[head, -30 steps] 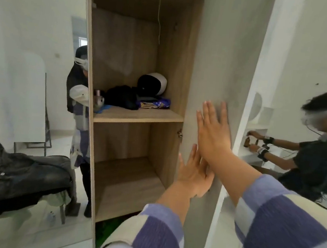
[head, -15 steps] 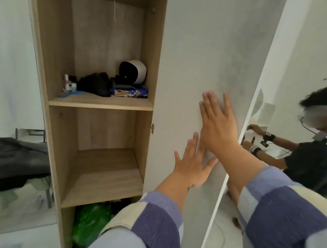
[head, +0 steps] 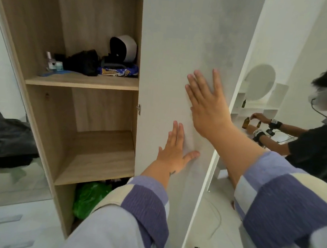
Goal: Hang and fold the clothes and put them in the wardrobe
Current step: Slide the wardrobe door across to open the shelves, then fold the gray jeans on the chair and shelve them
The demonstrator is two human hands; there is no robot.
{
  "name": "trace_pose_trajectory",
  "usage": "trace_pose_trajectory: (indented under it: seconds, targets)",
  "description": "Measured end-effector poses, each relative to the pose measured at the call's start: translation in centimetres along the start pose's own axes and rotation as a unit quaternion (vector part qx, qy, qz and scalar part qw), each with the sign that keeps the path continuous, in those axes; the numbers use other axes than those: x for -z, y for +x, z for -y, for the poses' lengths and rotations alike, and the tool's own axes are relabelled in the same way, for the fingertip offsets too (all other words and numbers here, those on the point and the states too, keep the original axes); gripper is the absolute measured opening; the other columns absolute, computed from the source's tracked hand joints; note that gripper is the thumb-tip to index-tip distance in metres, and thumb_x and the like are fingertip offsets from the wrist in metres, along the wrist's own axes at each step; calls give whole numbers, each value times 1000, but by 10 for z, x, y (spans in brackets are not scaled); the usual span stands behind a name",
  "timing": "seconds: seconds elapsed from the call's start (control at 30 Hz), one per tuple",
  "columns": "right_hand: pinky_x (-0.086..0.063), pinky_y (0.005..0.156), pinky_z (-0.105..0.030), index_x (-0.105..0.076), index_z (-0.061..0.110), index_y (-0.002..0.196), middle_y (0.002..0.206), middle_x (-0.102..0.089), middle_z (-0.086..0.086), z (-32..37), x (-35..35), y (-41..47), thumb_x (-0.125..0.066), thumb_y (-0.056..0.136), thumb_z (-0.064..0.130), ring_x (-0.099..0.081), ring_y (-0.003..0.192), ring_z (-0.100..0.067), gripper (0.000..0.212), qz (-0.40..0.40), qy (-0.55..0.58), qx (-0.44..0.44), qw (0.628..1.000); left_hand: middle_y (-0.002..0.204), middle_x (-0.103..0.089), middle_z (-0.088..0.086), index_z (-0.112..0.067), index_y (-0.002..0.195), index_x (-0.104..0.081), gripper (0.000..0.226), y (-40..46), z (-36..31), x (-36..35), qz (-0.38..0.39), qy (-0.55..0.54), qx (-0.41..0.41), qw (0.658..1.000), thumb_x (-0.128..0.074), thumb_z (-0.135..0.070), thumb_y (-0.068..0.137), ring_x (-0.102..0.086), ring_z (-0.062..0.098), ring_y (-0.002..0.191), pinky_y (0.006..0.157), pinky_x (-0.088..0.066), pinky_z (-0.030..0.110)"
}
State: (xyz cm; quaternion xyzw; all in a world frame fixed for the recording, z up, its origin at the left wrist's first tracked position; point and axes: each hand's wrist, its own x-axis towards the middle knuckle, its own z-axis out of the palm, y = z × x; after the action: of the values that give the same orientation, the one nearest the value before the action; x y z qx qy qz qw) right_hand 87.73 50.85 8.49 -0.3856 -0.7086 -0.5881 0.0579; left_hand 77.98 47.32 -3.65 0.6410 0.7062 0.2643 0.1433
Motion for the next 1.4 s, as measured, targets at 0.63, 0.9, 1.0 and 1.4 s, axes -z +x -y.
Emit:
trace_pose_trajectory:
  seconds: [0.63,0.9,1.0,1.4]
  targets:
    - [18,107,-62,8,8,150,156,16,-21,33,45,-9,-23,92,42,20,143,-35,74,82,166,-11,983,152,33,-7,-22,146,24,82,-42,35,55,-18,191,48,980,-24,-63,93,25,15,142,113,8,60]
    - [14,110,-62,13,20,149,155,24,-17,139,160,-3,-31,93,55,26,141,-34,80,91,358,107,923,157,21,-4,-21,150,11,78,-180,127,136,-113,286,209,929,-27,-60,94,20,19,144,111,6,62]
    - [14,110,-62,11,22,150,156,23,-15,177,227,-3,-29,96,50,25,142,-32,74,62,414,177,891,157,20,-3,-21,150,11,75,-259,158,158,-145,290,279,904,-26,-57,96,18,18,145,112,5,62]
    - [7,113,-60,8,24,151,158,18,-12,325,499,-115,-29,96,47,19,145,-30,70,-74,488,425,759,158,19,0,-19,150,12,73,-626,223,160,-153,229,609,743,-25,-53,97,15,21,145,112,0,62]
